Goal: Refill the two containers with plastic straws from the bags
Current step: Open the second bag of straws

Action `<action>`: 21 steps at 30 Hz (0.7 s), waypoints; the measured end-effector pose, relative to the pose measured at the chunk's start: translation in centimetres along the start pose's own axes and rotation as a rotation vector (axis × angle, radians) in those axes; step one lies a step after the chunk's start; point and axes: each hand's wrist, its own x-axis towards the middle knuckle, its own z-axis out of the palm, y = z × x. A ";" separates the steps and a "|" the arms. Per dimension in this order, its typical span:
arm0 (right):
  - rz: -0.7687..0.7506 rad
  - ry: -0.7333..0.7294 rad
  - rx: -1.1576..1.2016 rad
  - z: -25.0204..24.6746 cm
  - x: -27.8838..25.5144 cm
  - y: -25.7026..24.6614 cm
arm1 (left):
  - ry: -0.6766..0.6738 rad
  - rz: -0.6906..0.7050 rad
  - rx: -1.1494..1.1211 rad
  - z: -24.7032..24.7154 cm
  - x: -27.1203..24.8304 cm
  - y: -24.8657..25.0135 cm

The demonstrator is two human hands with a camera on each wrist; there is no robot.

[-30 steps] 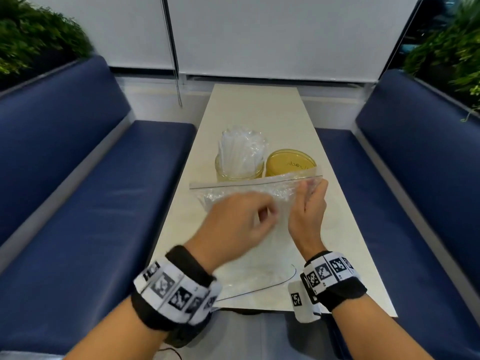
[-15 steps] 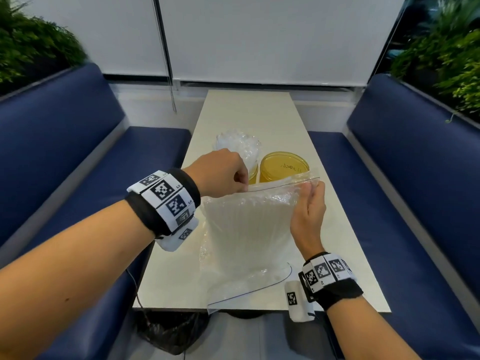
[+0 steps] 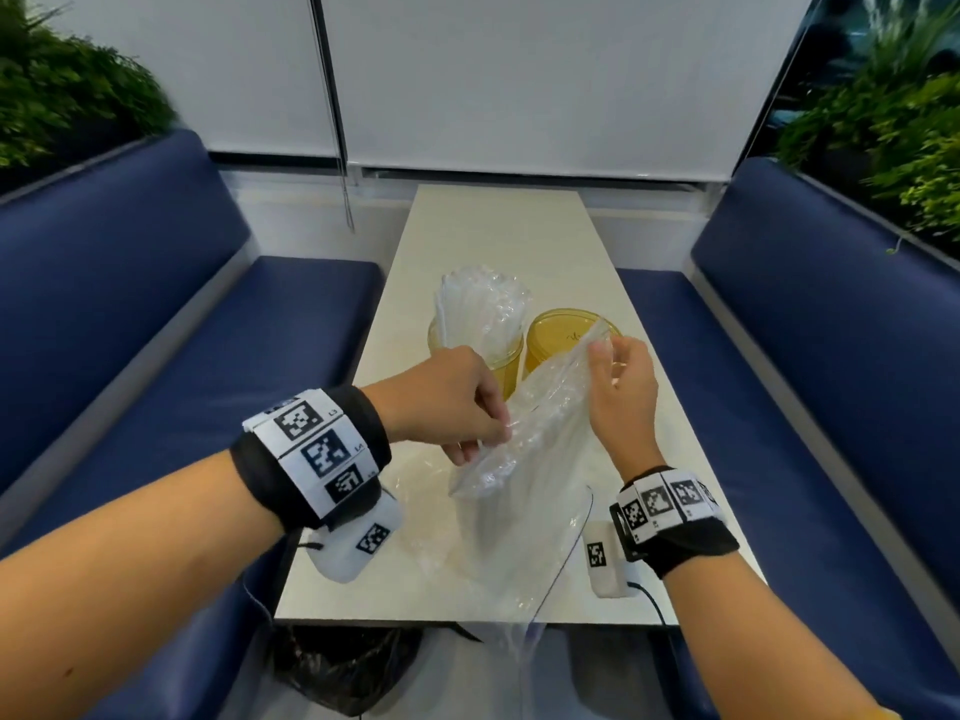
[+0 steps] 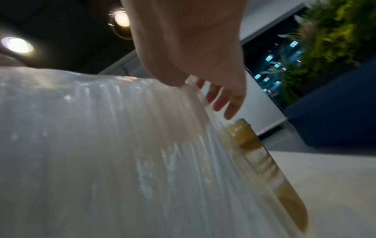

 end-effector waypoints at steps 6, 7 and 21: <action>-0.213 -0.133 -0.299 -2.3 -1.9 -4.4 | 0.149 -0.072 -0.325 2.7 0.0 0.6; -0.208 -0.262 -0.351 -2.5 -2.5 -5.0 | 0.165 -0.080 -0.381 3.1 0.0 0.8; -0.145 -0.625 -0.421 -3.2 -3.5 -7.4 | 0.297 -0.128 -0.428 6.0 2.2 2.3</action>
